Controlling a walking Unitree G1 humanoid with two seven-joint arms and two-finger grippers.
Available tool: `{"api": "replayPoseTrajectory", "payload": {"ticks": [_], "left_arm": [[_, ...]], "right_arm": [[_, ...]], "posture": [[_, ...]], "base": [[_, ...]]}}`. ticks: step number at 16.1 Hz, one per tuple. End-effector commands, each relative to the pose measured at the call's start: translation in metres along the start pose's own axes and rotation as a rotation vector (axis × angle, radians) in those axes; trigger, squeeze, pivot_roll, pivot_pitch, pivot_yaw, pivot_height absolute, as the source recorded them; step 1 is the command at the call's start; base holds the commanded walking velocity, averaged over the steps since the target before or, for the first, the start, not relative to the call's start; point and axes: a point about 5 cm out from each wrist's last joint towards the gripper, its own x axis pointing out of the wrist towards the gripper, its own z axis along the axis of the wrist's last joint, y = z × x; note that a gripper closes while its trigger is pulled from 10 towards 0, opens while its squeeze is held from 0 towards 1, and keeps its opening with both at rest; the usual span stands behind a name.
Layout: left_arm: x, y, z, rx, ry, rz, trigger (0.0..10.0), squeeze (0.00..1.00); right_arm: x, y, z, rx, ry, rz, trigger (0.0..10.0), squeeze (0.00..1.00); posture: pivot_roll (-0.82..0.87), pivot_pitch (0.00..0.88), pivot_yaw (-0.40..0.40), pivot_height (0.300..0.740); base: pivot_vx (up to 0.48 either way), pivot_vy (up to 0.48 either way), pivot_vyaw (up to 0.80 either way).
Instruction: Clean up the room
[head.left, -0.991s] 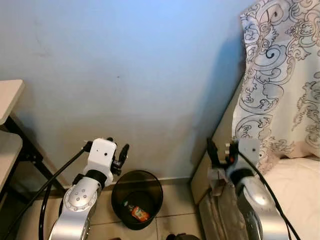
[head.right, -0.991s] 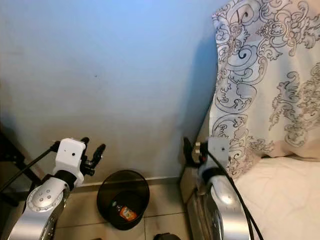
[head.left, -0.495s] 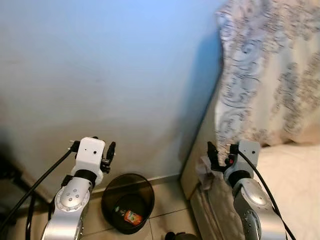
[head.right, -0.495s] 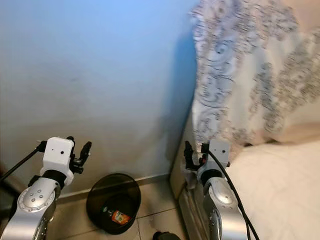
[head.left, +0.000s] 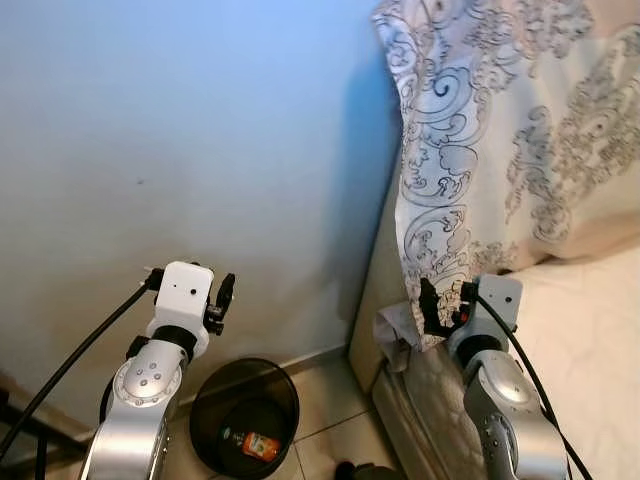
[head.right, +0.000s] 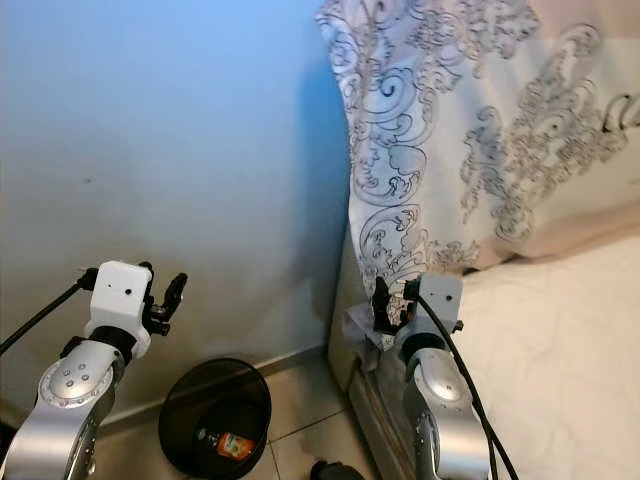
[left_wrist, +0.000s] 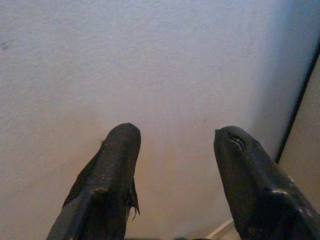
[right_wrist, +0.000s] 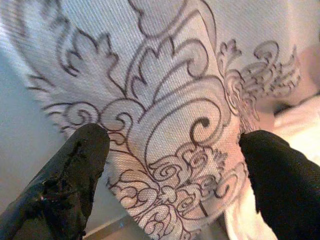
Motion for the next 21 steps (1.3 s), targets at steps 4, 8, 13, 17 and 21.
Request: {"api": "replayPoseTrajectory", "payload": {"ticks": [4, 8, 13, 17, 21], "left_arm": [[0.0024, -0.0011, -0.0011, -0.027, 0.015, -0.003, 10.0, 0.0], [0.0045, -0.0017, -0.0005, -0.039, 0.014, -0.004, 10.0, 0.0], [0.0058, -0.0027, 0.0012, -0.032, 0.004, -0.013, 10.0, 0.0], [0.0053, -0.0019, -0.0004, -0.047, -0.001, -0.001, 10.0, 0.0], [0.0053, 0.0002, -0.0005, -0.042, -0.023, 0.027, 10.0, 0.0]], "right_arm": [[0.0023, -0.003, 0.0009, -0.024, 0.009, -0.018, 10.0, 0.0], [0.0048, -0.0025, 0.0023, -0.038, 0.009, -0.012, 10.0, 0.0], [0.0051, -0.0015, 0.0016, -0.058, 0.013, -0.009, 10.0, 0.0], [0.005, -0.0022, 0.0008, -0.076, 0.022, -0.008, 10.0, 0.0], [0.0066, -0.0021, 0.0044, -0.116, 0.013, 0.005, 10.0, 0.0]], "posture": [[0.01, 0.0, 0.002, 0.74], [0.01, 0.0, 0.001, 0.74], [0.01, 0.0, -0.001, 0.74], [0.01, 0.0, -0.007, 0.74], [0.01, 0.0, -0.013, 0.74]], "base": [[0.0, 0.0, -0.77], [0.0, 0.0, -0.77], [0.0, 0.0, -0.77], [0.0, 0.0, -0.77], [0.0, 0.0, -0.77]]}}
